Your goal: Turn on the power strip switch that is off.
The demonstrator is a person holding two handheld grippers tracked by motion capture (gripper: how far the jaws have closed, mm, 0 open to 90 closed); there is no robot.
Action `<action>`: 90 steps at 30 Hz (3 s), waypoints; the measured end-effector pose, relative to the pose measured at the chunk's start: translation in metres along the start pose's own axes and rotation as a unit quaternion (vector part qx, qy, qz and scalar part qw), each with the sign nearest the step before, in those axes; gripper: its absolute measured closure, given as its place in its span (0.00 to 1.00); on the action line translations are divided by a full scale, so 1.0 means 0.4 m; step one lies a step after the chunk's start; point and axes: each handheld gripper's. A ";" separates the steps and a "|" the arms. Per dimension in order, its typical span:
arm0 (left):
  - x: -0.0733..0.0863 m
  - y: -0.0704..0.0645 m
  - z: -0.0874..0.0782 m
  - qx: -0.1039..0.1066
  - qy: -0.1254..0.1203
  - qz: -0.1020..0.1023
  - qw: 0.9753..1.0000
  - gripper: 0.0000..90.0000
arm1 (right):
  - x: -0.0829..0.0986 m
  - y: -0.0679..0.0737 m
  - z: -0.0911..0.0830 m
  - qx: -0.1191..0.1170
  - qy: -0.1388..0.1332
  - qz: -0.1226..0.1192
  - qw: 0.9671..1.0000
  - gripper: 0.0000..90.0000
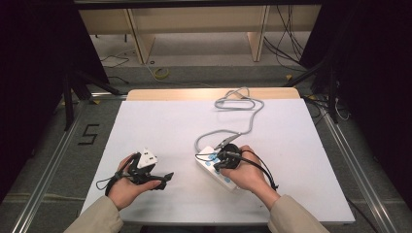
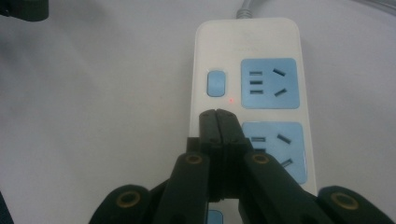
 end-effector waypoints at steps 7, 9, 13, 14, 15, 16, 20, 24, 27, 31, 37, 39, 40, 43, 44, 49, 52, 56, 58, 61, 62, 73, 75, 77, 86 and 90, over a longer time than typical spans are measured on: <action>0.000 0.000 0.000 0.001 0.001 0.000 1.000 0.17 | -0.003 0.001 0.005 -0.001 0.006 -0.001 1.000 1.00; 0.000 0.000 0.000 0.001 0.000 0.000 1.000 0.17 | -0.004 0.001 0.007 -0.002 0.008 0.000 1.000 1.00; 0.000 0.000 0.000 0.001 0.002 0.001 1.000 0.17 | -0.004 0.000 0.009 -0.001 0.012 -0.002 1.000 1.00; 0.000 0.000 0.000 0.001 0.002 0.001 1.000 0.17 | -0.004 0.000 0.010 -0.002 0.012 -0.001 1.000 1.00; 0.000 0.000 0.001 0.001 0.001 0.000 1.000 0.17 | -0.004 -0.001 0.010 -0.002 0.012 -0.001 1.000 1.00; 0.000 0.000 0.001 0.002 0.001 0.000 1.000 0.17 | -0.005 -0.001 0.010 -0.001 0.013 -0.001 1.000 1.00; 0.000 -0.001 0.001 0.002 0.002 0.000 1.000 0.17 | -0.006 0.000 0.010 -0.001 0.016 0.000 1.000 1.00; 0.000 -0.001 0.001 0.001 0.002 0.001 1.000 0.17 | -0.006 0.000 0.009 -0.001 0.017 0.000 1.000 1.00; 0.000 -0.001 0.001 0.001 0.000 -0.002 1.000 0.17 | -0.006 0.000 0.009 -0.001 0.018 0.000 1.000 1.00; 0.000 -0.002 0.000 0.001 -0.001 0.000 1.000 0.17 | -0.006 0.001 0.009 -0.001 0.018 0.001 1.000 1.00; 0.001 -0.002 0.000 0.001 0.000 -0.001 1.000 0.17 | -0.008 0.004 0.010 0.002 0.022 -0.003 1.000 1.00; 0.001 -0.002 0.000 0.001 0.000 0.000 1.000 0.17 | -0.009 0.007 0.011 0.005 0.024 -0.007 1.000 1.00; 0.001 -0.002 0.000 0.002 0.000 0.000 1.000 0.17 | -0.010 0.008 0.012 0.006 0.026 -0.009 1.000 1.00; 0.001 -0.002 0.000 0.002 0.000 0.000 1.000 0.17 | -0.013 0.013 0.014 0.012 0.029 -0.012 0.999 1.00; 0.001 -0.002 0.000 0.002 0.000 0.000 1.000 0.17 | -0.013 0.014 0.014 0.010 0.029 -0.013 0.999 1.00; 0.001 -0.003 0.000 0.002 0.000 0.000 1.000 0.17 | -0.014 0.018 0.015 0.013 0.032 -0.014 0.999 1.00; 0.001 -0.002 -0.001 0.002 0.000 0.000 1.000 0.17 | -0.013 0.014 0.016 0.010 0.032 -0.005 0.999 1.00; 0.001 -0.003 -0.001 0.002 0.000 0.000 1.000 0.17 | -0.014 0.013 0.017 0.009 0.032 0.001 0.999 1.00; 0.001 -0.003 -0.001 0.002 0.000 0.000 1.000 0.17 | -0.013 0.012 0.017 0.007 0.033 0.001 0.999 1.00; 0.001 -0.003 0.000 0.001 0.000 0.000 1.000 0.17 | -0.013 0.012 0.018 0.008 0.032 0.001 0.999 1.00; 0.001 -0.003 -0.001 0.002 0.000 0.000 1.000 0.17 | -0.013 0.012 0.018 0.008 0.033 0.002 0.999 1.00; 0.002 -0.003 0.000 0.003 0.003 0.001 1.000 0.17 | -0.013 0.013 0.018 0.010 0.035 0.006 0.999 1.00; 0.002 -0.003 0.000 0.002 0.003 0.001 1.000 0.17 | -0.014 0.013 0.018 0.011 0.036 0.007 0.999 1.00; 0.002 -0.003 0.001 0.002 0.002 0.001 1.000 0.17 | -0.015 0.013 0.019 0.010 0.036 0.007 0.999 1.00; 0.002 -0.004 0.001 0.002 0.003 0.000 1.000 0.17 | -0.016 0.011 0.019 0.006 0.040 0.012 0.999 1.00; 0.002 -0.004 0.001 0.002 0.002 0.000 1.000 0.17 | -0.017 0.011 0.020 0.007 0.040 0.013 0.999 1.00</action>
Point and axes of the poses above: each handheld gripper's, and its own axes: z roughly forward along the jaws, x roughly out of its underside, y roughly to its left, and after that the axes turned 13 degrees about -z, right-handed
